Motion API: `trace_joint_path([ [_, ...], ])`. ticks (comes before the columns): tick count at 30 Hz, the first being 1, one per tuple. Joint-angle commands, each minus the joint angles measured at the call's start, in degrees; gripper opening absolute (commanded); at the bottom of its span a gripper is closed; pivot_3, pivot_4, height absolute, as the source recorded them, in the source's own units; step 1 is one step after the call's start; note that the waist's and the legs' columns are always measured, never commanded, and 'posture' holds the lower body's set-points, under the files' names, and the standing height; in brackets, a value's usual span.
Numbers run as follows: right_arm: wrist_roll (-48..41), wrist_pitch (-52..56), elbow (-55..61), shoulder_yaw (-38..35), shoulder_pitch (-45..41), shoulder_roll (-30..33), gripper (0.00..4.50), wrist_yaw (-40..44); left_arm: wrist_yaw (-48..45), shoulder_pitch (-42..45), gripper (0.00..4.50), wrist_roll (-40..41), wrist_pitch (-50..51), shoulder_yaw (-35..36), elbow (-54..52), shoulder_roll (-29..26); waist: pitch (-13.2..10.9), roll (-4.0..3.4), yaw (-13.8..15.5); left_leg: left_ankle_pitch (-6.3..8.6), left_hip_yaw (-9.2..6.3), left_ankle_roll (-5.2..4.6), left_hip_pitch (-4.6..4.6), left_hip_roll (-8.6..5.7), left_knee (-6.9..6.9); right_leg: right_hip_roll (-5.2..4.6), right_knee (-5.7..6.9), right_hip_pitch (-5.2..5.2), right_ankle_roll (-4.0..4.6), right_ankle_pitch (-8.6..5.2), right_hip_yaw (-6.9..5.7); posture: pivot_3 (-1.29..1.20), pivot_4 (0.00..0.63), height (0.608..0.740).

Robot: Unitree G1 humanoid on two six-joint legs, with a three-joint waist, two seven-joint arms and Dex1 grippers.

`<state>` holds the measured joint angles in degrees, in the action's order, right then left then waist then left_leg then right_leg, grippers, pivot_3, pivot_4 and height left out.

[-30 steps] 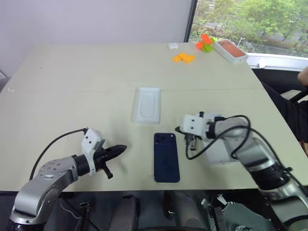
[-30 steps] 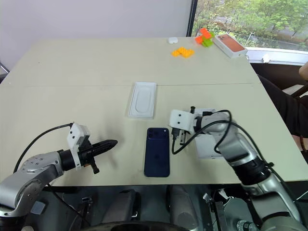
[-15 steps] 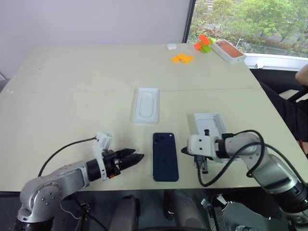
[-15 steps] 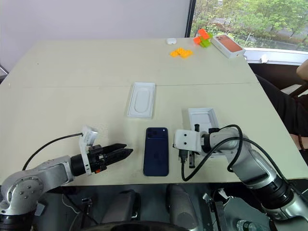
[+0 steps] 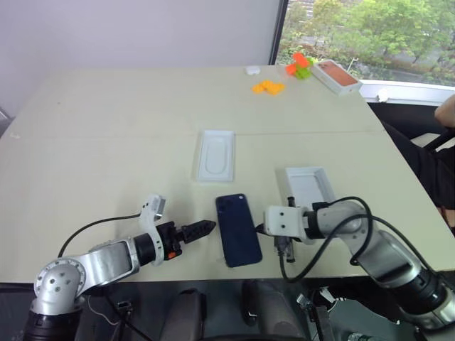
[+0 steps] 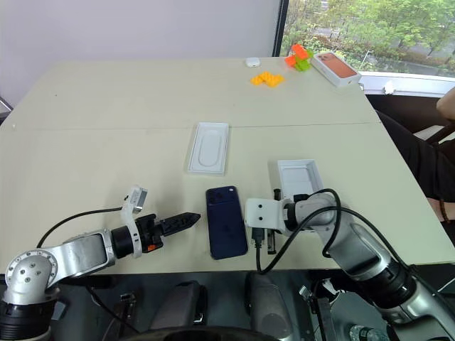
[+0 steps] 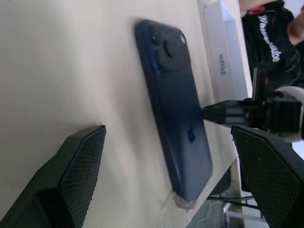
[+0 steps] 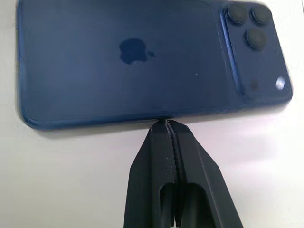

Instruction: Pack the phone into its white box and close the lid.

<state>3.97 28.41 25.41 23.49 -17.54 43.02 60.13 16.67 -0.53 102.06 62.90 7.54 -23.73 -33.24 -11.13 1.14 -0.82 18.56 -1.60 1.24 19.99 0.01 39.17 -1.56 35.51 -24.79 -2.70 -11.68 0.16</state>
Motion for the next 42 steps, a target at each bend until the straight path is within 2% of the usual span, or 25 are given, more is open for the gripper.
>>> trace_joint_path([
  [1, -0.7, -0.5, 0.4, 1.7, -1.9, -2.5, 0.0, 0.1, 5.4, 0.0, 4.47, 5.7, -2.2, -4.5, 0.5, -2.3, 0.0, 0.0, 0.0, 0.0, 0.0, 0.0, -0.02, 0.0, -0.01, 0.03, 0.0, 0.0, 0.0, 0.0, 0.0, 0.0, 0.15, 0.74],
  [5, -0.6, -1.1, -0.1, 2.5, -2.4, -3.1, 0.0, 0.6, 8.9, 0.5, 4.47, 10.3, -4.9, -7.5, 0.4, -5.4, 0.0, -0.01, 0.1, -0.01, 0.0, 0.02, 0.0, -0.01, -0.03, 0.0, -0.02, 0.0, 0.19, 0.11, 0.0, 0.0, 0.15, 0.74],
  [11, -2.1, -0.9, 1.0, 0.8, -1.2, -0.4, 0.0, 2.1, 8.7, -0.8, 4.47, 10.9, -7.9, -8.8, -1.1, -8.2, 0.0, -0.02, 0.1, 0.0, 0.04, 0.03, 0.08, -0.05, -0.04, -0.09, -0.19, 0.0, 0.21, 0.11, 0.02, 0.0, 0.15, 0.74],
  [17, -5.8, 0.5, 3.7, 1.1, 0.5, 0.7, 0.0, 4.7, 8.4, -1.9, 4.47, 10.9, -9.7, -9.5, -1.8, -8.7, 0.0, -0.01, 0.2, 0.0, 0.04, 0.03, 0.12, -0.09, -0.04, -0.11, -0.25, 0.02, 0.19, 0.1, 0.01, 0.0, 0.15, 0.74],
  [23, -5.1, 2.5, 0.5, 3.1, -2.4, -5.6, 0.0, 1.8, 8.6, -1.9, 4.47, 10.9, -10.9, -10.6, -1.9, -8.8, 0.0, -0.02, 0.1, -0.01, 0.03, 0.03, 0.02, -0.03, -0.07, 0.01, -0.2, 0.04, 0.03, -0.01, 0.0, 0.0, 0.15, 0.74],
  [29, -4.6, 2.2, -0.9, 4.7, -3.9, -7.3, 0.0, 2.2, 8.7, -1.6, 4.47, 10.9, -11.8, -11.1, -1.9, -8.6, 0.0, -0.03, 0.2, -0.02, 0.0, 0.05, 0.04, -0.04, -0.07, -0.03, -0.2, 0.03, 0.03, -0.01, -0.03, 0.0, 0.15, 0.74],
  [36, -3.9, 2.0, -2.2, 4.6, -4.8, -7.7, 0.0, 1.1, 9.6, -0.3, 4.47, 10.9, -13.1, -11.8, -1.3, -7.8, 0.0, -0.02, 0.3, -0.02, 0.01, 0.05, 0.16, -0.15, -0.06, -0.27, -0.3, 0.04, 0.06, 0.02, -0.03, 0.0, 0.15, 0.74],
  [42, -3.7, 1.2, -3.2, 1.9, -5.0, -4.8, 0.0, 0.6, 8.9, -1.2, 4.47, 10.9, -13.2, -10.4, -2.2, -8.9, 0.0, -0.03, 0.3, -0.02, -0.01, 0.05, 0.16, -0.16, -0.05, -0.26, -0.3, 0.05, 0.0, -0.01, -0.04, 0.0, 0.15, 0.74],
])
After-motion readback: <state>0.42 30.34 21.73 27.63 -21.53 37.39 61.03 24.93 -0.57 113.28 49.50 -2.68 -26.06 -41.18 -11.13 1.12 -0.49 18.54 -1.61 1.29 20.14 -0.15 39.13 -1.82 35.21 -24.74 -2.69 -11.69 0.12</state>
